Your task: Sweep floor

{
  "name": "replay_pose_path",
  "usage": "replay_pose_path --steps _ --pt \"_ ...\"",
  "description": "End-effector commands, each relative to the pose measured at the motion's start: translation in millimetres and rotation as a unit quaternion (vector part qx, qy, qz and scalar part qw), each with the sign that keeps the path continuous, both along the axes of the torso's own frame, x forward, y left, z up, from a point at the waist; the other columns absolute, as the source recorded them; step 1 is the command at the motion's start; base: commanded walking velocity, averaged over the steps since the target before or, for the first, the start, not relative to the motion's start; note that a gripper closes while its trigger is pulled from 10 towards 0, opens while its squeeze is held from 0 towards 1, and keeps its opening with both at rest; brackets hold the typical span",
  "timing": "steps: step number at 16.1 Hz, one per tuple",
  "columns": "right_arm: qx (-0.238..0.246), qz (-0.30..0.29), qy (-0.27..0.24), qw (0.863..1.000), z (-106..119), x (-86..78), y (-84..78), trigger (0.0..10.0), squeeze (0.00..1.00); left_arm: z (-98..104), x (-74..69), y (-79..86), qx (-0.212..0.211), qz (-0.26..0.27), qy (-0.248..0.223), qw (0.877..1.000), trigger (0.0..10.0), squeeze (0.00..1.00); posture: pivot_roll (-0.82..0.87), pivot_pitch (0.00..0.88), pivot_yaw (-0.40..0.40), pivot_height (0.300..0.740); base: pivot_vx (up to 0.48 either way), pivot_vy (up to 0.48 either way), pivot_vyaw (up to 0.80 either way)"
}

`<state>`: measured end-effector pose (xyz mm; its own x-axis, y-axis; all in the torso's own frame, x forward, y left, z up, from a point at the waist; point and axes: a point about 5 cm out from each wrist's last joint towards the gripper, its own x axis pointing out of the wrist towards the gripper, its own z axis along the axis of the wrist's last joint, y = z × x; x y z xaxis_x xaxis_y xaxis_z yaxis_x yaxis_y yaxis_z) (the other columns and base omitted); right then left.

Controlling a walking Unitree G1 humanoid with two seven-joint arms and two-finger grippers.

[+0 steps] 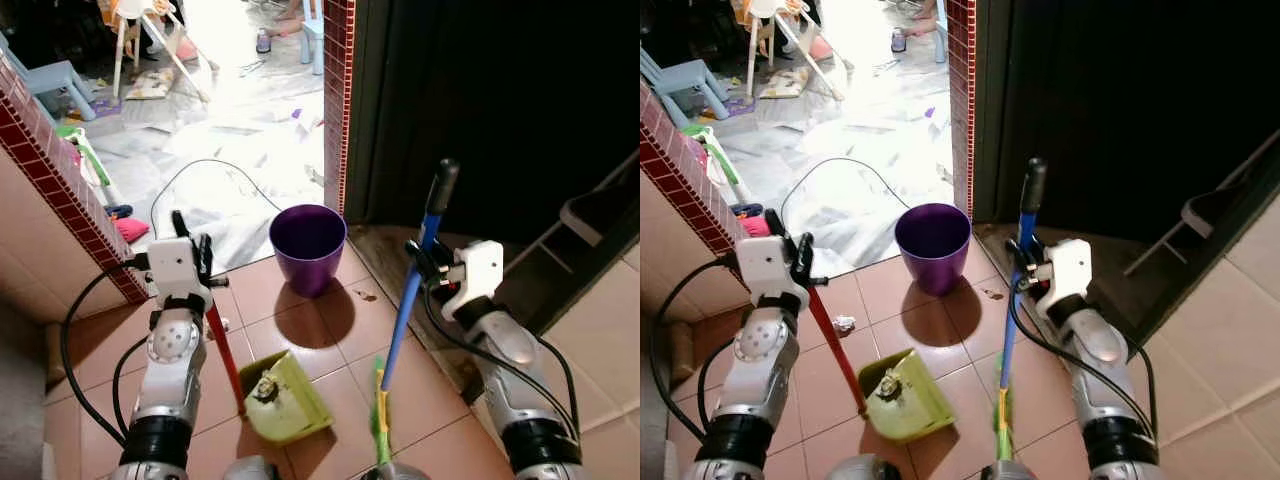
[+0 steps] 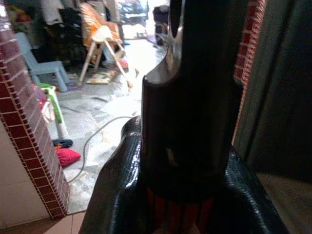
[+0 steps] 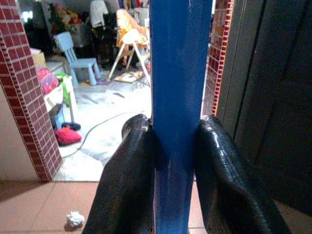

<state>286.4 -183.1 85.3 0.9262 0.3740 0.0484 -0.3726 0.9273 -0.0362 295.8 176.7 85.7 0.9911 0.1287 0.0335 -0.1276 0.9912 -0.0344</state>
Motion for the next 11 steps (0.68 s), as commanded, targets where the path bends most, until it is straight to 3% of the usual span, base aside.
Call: replay_pose_path --steps 1,3,5,7,9,11 --pt "0.006 0.009 0.017 1.0 -2 -2.2 -2.2 10.0 0.0 23 6.9 6.1 -0.004 0.02 -0.052 0.998 10.0 0.0 -0.14 0.0 0.029 0.74 0.0 0.0 0.0" --pt "0.006 0.011 0.02 1.0 -3 -2.9 -3.1 10.0 0.0 26 8.7 7.4 -0.001 0.056 -0.054 0.997 10.0 0.0 -0.14 0.0 0.026 0.74 0.0 0.0 0.0" --pt "0.013 0.0 0.017 1.0 -5 -1.4 -1.1 10.0 0.0 23 8.7 -4.2 -0.004 0.037 -0.048 0.998 10.0 0.0 -0.14 0.0 0.025 0.74 0.0 0.0 0.0" --pt "0.011 -0.051 0.008 0.999 -7 6.2 -1.6 10.0 0.0 -1 8.8 -18.5 0.023 -0.017 0.0 1.0 10.0 0.0 -0.14 0.0 0.038 0.74 0.0 0.0 0.0" --pt "0.027 -0.093 0.011 0.995 -7 14.1 -6.1 10.0 0.0 -17 9.7 -15.0 0.021 -0.027 0.042 0.999 10.0 0.0 -0.14 0.0 0.044 0.74 0.0 0.0 0.0" --pt "0.037 -0.113 0.005 0.993 -4 22.3 -1.4 10.0 0.0 -26 10.5 -2.7 0.049 -0.031 0.062 0.996 10.0 0.0 -0.14 0.0 0.064 0.74 0.0 0.0 0.0"
